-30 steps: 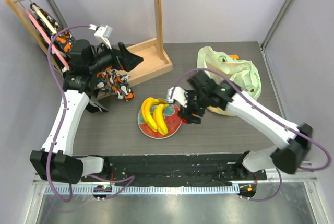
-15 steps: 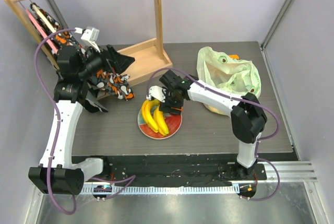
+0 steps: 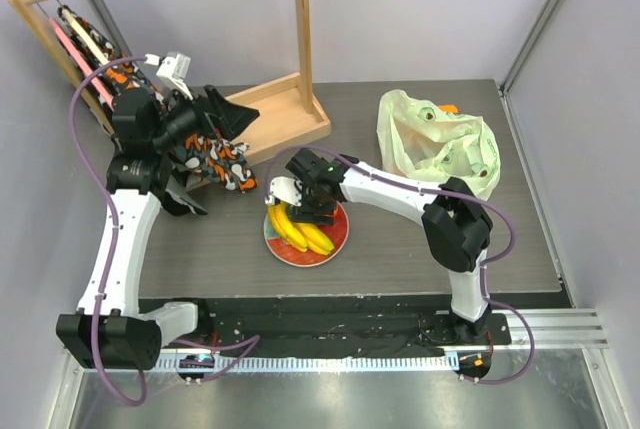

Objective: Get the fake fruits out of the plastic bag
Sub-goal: Place the fake fruit on the plate.

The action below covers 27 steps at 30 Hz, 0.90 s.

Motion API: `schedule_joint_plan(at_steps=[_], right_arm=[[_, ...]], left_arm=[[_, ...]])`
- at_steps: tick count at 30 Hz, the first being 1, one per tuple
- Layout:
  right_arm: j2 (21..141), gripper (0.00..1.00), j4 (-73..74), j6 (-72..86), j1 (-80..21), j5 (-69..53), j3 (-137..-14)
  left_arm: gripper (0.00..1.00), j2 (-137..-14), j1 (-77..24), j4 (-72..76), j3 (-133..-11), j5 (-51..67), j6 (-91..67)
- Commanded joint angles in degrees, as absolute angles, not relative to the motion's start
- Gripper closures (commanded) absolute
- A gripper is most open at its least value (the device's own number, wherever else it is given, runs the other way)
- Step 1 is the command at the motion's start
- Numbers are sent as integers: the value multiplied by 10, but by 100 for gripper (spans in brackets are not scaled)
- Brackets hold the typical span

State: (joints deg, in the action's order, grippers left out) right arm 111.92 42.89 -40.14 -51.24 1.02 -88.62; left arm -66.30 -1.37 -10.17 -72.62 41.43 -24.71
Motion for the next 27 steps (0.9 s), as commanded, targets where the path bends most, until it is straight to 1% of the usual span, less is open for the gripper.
schedule_joint_plan(at_steps=[1,2,3,4,5,6,7,15,17,19,20,21,22,23,24,25,26,27], right_arm=[[1120,49,403,-390,-523,49,-899],[1112,37,400,-390,-523,59,-894],[1105,28,396,-389,-523,66,-879],[1098,22,394,-388,-522,73,-874],[1093,10,395,-388,-523,81,-868],[1071,3,396,-382,-523,83,-860],[1058,0,400,-381,-523,83,-857],[932,0,481,-339,-507,84,-864],[898,0,502,-329,-474,70,-876],[876,0,502,-300,-431,20,-903],[873,1,498,-287,-367,-12,-924],[874,3,494,-274,-337,-40,-934],[893,11,470,-234,-249,-58,-950],[904,14,462,-222,-222,-61,-964],[927,23,450,-212,-202,-61,-970],[940,26,446,-209,-176,-58,-969],[951,34,442,-214,-167,-55,-965],[960,38,433,-219,-160,-45,-956]], left_arm=[[0,-674,-10,-62,-735,431,-265],[0,-675,-10,-60,-735,431,-267],[0,-677,-10,-56,-736,432,-269],[0,-678,-10,-55,-735,433,-272],[0,-679,-10,-54,-735,435,-272],[0,-680,-10,-51,-733,438,-273],[0,-682,-10,-51,-734,440,-275],[0,-714,-31,-47,-740,442,-266],[0,-730,-44,-58,-746,441,-260],[0,-744,-64,-82,-770,427,-238],[0,-761,-92,-112,-782,420,-205],[0,-770,-111,-128,-794,414,-189],[0,-798,-160,-149,-824,401,-167],[0,-808,-174,-149,-832,397,-162],[0,-820,-188,-150,-843,392,-160],[0,-841,-219,-150,-859,390,-156],[0,-855,-230,-150,-870,386,-149],[0,-866,-245,-149,-879,375,-148]])
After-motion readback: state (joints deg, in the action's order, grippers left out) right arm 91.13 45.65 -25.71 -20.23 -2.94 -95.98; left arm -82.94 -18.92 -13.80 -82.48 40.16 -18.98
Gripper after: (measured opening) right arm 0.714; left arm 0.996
